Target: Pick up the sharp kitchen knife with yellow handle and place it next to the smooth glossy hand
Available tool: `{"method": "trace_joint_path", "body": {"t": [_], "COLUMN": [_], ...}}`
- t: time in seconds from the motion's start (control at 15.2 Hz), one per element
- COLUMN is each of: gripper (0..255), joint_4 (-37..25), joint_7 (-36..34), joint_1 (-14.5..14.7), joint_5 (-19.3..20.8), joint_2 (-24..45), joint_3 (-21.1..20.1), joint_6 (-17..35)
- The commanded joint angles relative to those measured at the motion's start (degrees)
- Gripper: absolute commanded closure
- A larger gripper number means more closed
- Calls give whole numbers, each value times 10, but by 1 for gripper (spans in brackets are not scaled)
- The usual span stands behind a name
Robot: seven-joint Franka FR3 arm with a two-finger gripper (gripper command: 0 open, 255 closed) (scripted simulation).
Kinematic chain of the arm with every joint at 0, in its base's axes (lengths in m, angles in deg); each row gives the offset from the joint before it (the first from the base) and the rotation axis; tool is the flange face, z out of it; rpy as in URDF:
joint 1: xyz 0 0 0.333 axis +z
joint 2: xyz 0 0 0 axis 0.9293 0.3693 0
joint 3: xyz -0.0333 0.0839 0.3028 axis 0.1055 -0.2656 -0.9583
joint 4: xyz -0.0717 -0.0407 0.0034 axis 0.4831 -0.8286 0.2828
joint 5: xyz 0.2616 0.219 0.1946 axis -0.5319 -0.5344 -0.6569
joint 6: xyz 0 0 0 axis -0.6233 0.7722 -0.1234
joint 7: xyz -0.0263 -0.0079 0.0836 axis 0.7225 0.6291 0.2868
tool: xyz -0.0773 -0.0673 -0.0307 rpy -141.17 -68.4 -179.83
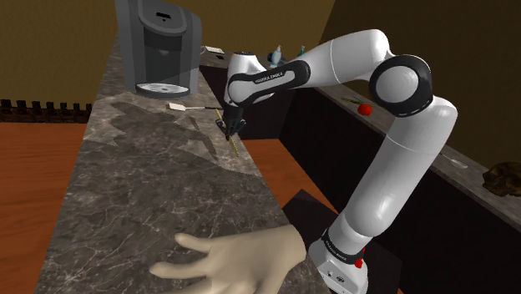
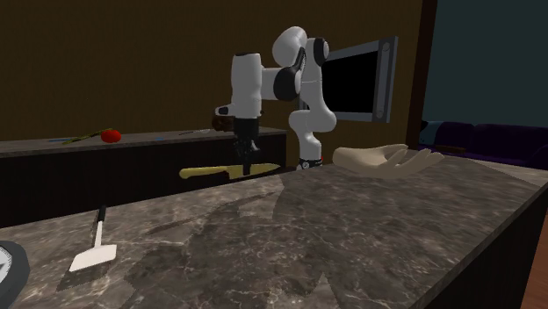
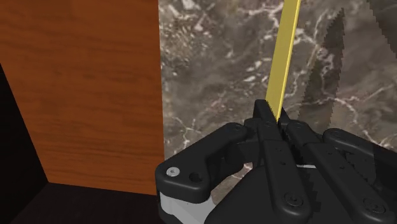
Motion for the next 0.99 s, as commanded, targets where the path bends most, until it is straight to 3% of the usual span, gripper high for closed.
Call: {"method": "trace_joint_path", "body": {"t": [0.0, 0.92], "gripper": [255, 255], "joint_4": [-8, -73], "joint_7": [2, 11], "joint_1": [0, -1], "joint_5": [-2, -12], "joint_2": [-7, -45], "joint_3": [0, -1], "joint_6": [-16, -118]}}
